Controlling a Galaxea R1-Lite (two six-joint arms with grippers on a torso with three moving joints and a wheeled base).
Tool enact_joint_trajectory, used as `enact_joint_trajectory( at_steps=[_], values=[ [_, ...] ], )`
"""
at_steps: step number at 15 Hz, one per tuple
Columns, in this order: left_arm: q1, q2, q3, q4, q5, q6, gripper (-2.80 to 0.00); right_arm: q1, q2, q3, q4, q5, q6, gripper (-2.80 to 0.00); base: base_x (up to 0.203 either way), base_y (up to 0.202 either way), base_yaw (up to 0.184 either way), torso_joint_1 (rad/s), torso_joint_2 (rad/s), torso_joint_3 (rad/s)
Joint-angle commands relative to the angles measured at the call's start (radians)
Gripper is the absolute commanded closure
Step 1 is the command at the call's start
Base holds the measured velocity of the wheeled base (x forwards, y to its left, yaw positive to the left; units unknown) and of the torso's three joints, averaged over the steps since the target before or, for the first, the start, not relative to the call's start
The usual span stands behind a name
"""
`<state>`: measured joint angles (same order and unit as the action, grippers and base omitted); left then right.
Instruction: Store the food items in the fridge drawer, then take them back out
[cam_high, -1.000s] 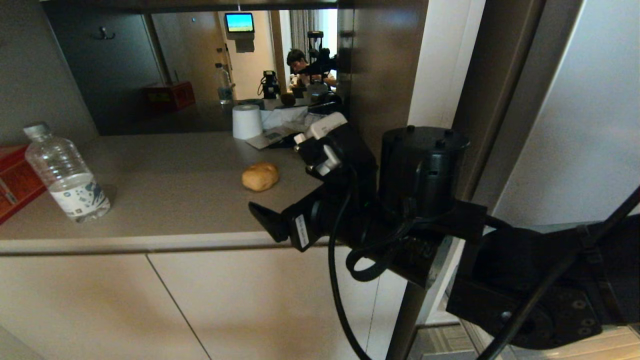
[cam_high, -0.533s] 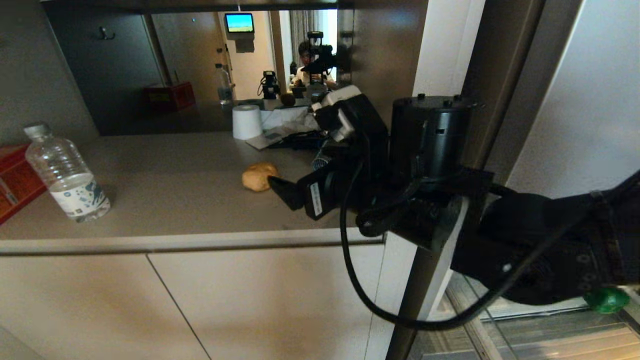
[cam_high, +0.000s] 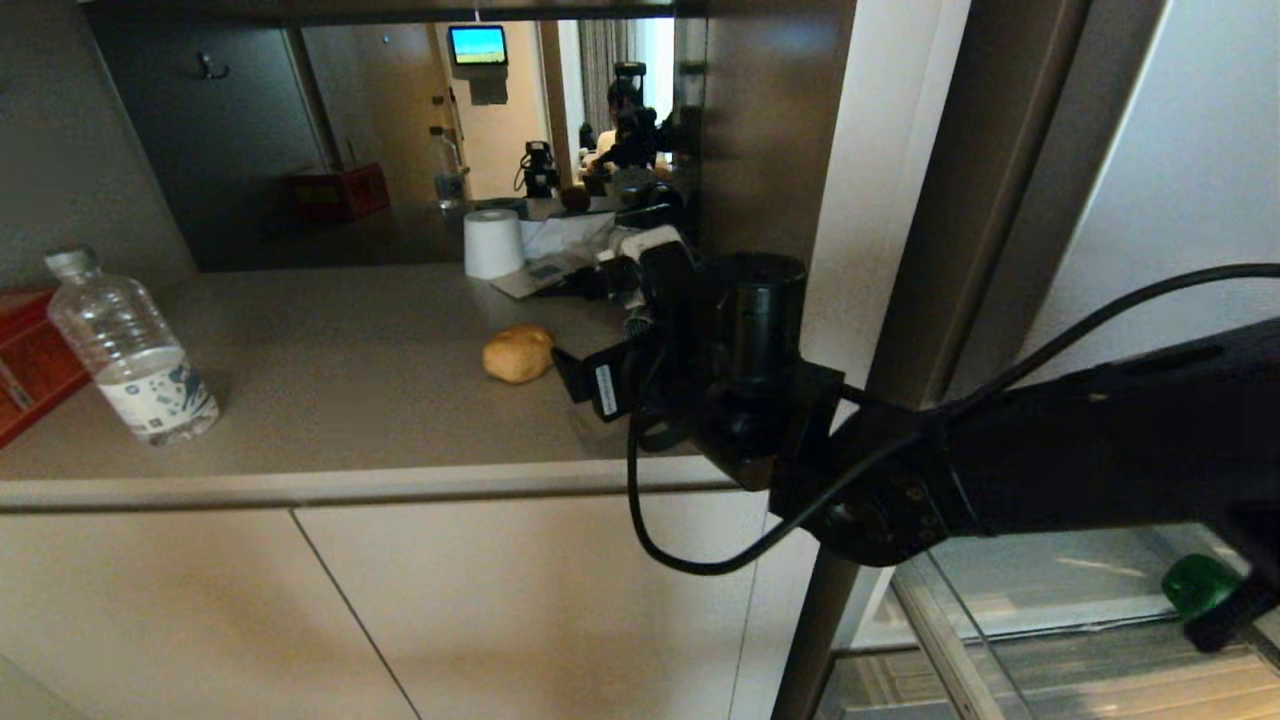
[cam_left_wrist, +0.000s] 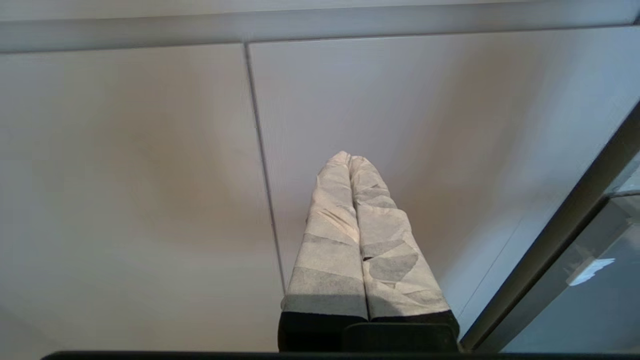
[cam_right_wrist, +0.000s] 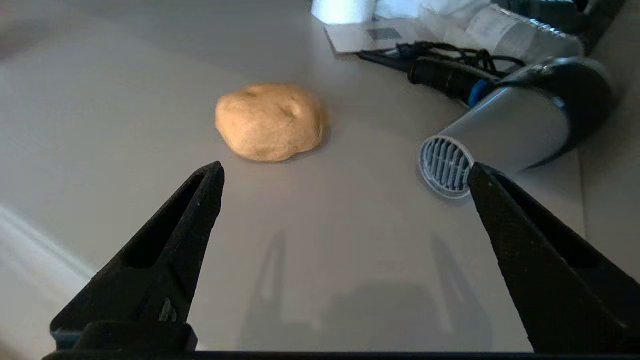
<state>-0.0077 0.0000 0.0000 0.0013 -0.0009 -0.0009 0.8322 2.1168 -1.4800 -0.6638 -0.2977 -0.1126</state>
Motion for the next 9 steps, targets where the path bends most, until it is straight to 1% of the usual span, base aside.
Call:
enact_joint_trajectory(
  at_steps=[1, 2, 4, 8, 9],
  values=[
    [0.0, 0.002, 0.0, 0.0, -0.001, -0.001, 0.0, 0.002, 0.06, -0.042, -0.004, -0.008, -0.002, -2.8, 0.0, 0.0, 0.0, 0.0, 0.0, 0.0],
    [0.0, 0.002, 0.0, 0.0, -0.001, -0.001, 0.0, 0.001, 0.06, -0.049, -0.003, -0.009, -0.002, -2.8, 0.0, 0.0, 0.0, 0.0, 0.0, 0.0],
    [0.0, 0.002, 0.0, 0.0, -0.001, -0.001, 0.0, 0.002, 0.061, -0.078, -0.001, -0.013, -0.002, -2.8, 0.004, 0.103, -0.002, 0.001, 0.0, 0.002],
    [0.0, 0.002, 0.0, 0.0, 0.001, -0.001, 0.0, 0.001, 0.107, -0.138, 0.009, -0.022, -0.002, -2.8, 0.0, 0.19, -0.001, 0.006, 0.0, 0.003],
    [0.0, 0.002, 0.0, 0.0, 0.0, -0.001, 0.0, 0.001, 0.123, -0.162, 0.01, -0.023, -0.002, -2.8, 0.0, 0.134, -0.008, 0.002, 0.0, 0.001]
  ],
)
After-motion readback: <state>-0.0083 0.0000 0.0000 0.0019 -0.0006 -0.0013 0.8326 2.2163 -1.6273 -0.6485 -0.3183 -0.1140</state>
